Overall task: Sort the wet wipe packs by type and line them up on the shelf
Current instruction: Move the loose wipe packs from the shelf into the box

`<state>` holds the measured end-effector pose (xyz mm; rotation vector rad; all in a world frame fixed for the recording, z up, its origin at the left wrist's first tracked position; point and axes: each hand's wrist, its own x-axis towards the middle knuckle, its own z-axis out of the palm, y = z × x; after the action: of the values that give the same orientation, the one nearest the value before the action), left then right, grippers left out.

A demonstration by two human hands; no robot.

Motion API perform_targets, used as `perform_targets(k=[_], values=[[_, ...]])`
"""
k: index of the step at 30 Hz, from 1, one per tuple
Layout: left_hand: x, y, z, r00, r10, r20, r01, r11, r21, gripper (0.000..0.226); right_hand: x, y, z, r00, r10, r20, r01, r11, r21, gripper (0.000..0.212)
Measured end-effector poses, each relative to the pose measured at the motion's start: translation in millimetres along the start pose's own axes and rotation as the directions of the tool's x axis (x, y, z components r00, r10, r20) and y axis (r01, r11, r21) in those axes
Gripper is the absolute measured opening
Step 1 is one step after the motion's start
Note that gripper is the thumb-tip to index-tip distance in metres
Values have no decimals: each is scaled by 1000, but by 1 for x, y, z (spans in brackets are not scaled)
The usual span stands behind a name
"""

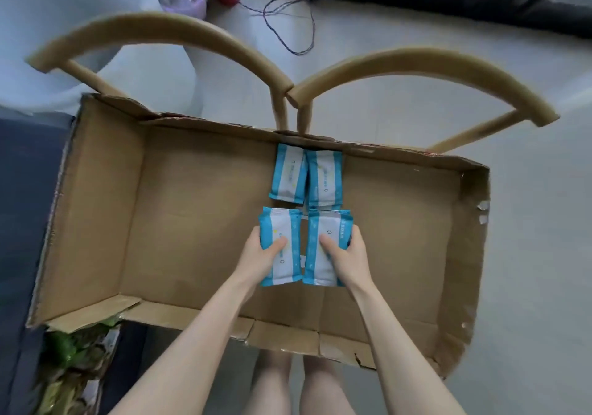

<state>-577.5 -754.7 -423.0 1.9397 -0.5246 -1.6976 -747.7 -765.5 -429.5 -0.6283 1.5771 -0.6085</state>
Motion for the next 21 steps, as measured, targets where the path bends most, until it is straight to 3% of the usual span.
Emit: perform_targets(k=[5,8,13,17,21], values=[[69,-32,5,997,68,-21,-66,992,104,23,56,44,15,998,26,-49,-27,1000,-16,26],[101,-54,8,990,132,-47,-120,971,207,24,80,67,27,996,-35,-83,20,983,-185,28],[120,-85,13,944,286,-167,-182,869,460,52,97,99,36,927,-292,-236,101,799,-593,75],[122,-95,15,898,407,-164,-238,766,597,53,98,109,38,884,-402,-240,137,712,-689,76],[124,-95,14,908,398,-129,-245,756,607,52,99,108,37,901,-385,-201,125,674,-728,76]])
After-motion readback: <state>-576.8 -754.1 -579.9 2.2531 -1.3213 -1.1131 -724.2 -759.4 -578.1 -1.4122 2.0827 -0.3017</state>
